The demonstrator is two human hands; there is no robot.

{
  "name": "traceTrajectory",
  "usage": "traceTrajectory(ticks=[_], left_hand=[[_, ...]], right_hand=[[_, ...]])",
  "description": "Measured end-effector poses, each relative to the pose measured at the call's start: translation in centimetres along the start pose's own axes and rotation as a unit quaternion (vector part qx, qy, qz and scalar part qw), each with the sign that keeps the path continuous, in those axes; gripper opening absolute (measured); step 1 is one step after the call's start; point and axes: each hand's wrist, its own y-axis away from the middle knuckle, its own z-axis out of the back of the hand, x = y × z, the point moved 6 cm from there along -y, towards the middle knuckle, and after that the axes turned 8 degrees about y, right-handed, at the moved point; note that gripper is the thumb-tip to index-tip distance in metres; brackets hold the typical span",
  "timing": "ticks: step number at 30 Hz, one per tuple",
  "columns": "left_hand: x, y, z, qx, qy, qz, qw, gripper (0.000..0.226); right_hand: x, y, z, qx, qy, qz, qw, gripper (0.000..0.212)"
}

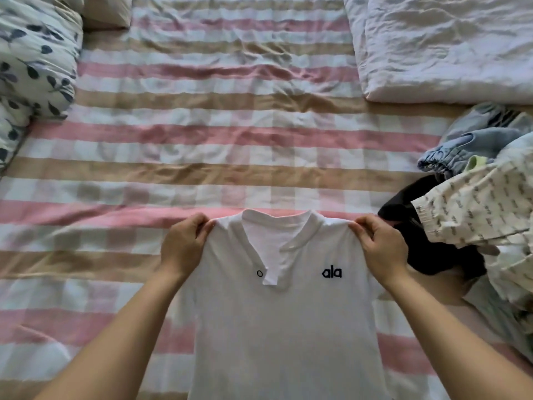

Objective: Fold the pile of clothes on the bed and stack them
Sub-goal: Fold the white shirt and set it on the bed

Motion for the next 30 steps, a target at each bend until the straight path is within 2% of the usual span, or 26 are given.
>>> traceTrajectory(ticks=[5,12,14,16,17,19,21,25,28,30], left_hand=[[0.4,-6.3,-0.8,-0.042,-0.038,-0.018,0.998,0.025],[1.1,-11.8,-6.4,-0.002,-0.078,0.018,0.997,0.016],[0.1,-11.3,-7.6,-0.018,-0.108,-0.028,0.994,0.026],[-2.0,-10.2,-9.1,0.011,-0.064,-0.158,0.985,0.031],[-2.8,-9.7,-10.3,0.067,-0.035,-0.205,0.976,0.032],[-3.3,-8.9,-12.7,0.200,-0.013,-0.214,0.956,0.037],[-2.8,-8.9,-14.3,0.272,-0.046,-0.186,0.943,0.042],[-1.7,-10.0,-15.5,0.335,-0.121,-0.117,0.927,0.026],[-1.7,-10.7,-15.4,0.309,-0.125,-0.106,0.937,0.014],[-2.1,-11.1,-15.3,0.261,-0.079,-0.100,0.957,0.014]], right_hand=[[-0.2,-5.6,-2.6,-0.035,0.024,0.004,0.999,0.026],[-2.0,-11.3,-8.3,0.044,0.090,-0.027,0.995,0.023],[-1.6,-11.2,-8.9,0.032,0.099,-0.019,0.994,0.020],[0.4,-10.5,-8.8,-0.035,0.117,0.070,0.990,0.023],[2.1,-9.9,-8.9,-0.056,0.107,0.140,0.983,0.023],[5.3,-8.6,-10.4,-0.043,0.101,0.273,0.956,0.024],[7.2,-7.9,-12.6,0.020,0.133,0.317,0.939,0.026],[6.5,-8.3,-16.7,0.158,0.204,0.228,0.939,0.032],[6.0,-8.9,-16.9,0.166,0.201,0.203,0.944,0.031],[6.1,-9.0,-15.9,0.138,0.131,0.189,0.963,0.025]])
